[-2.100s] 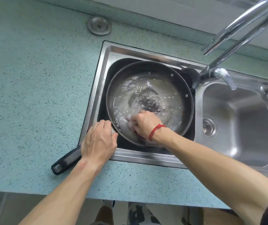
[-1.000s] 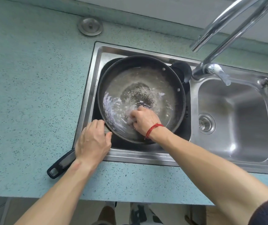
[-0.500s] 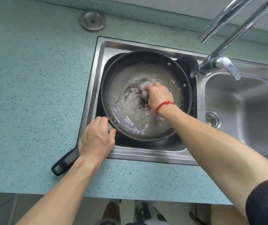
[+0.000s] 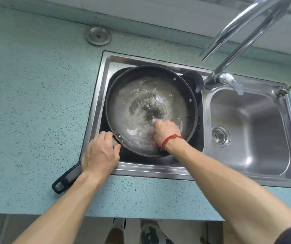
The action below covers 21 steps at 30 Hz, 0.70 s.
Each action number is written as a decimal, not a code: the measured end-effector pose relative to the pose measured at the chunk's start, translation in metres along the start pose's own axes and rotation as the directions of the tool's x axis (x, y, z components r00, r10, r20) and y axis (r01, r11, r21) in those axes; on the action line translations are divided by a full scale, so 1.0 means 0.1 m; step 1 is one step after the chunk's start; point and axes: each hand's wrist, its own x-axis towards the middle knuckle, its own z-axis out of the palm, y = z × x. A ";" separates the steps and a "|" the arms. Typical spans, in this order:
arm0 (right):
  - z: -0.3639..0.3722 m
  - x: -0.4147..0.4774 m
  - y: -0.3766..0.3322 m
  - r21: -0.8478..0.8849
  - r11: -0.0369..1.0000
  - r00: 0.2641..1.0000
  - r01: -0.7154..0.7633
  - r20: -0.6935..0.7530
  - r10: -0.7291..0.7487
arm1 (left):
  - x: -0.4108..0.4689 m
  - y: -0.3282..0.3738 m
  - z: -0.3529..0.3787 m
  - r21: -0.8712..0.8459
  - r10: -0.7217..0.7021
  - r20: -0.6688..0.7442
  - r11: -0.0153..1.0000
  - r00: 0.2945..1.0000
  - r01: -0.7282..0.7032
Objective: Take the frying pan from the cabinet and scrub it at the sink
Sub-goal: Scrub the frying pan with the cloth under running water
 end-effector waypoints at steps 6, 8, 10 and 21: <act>0.03 -0.06 -0.20 0.115 0.992 0.988 0.041 0.143 -0.058 | 0.00 0.01 -0.01 -0.012 -0.009 0.019 1.000 1.000 0.009; 0.00 -0.07 -0.20 0.177 0.984 0.986 0.007 0.165 -0.037 | 0.00 0.01 -0.03 -0.013 -0.011 0.028 1.000 1.000 0.011; -0.03 -0.11 -0.18 0.242 0.970 0.987 -0.020 0.162 -0.020 | 0.01 0.03 -0.05 -0.011 -0.013 0.041 1.000 0.999 0.013; -0.27 -0.14 0.03 0.591 0.792 0.988 -0.156 0.097 0.123 | 0.06 0.13 -0.14 0.102 -0.053 0.126 0.994 0.991 0.040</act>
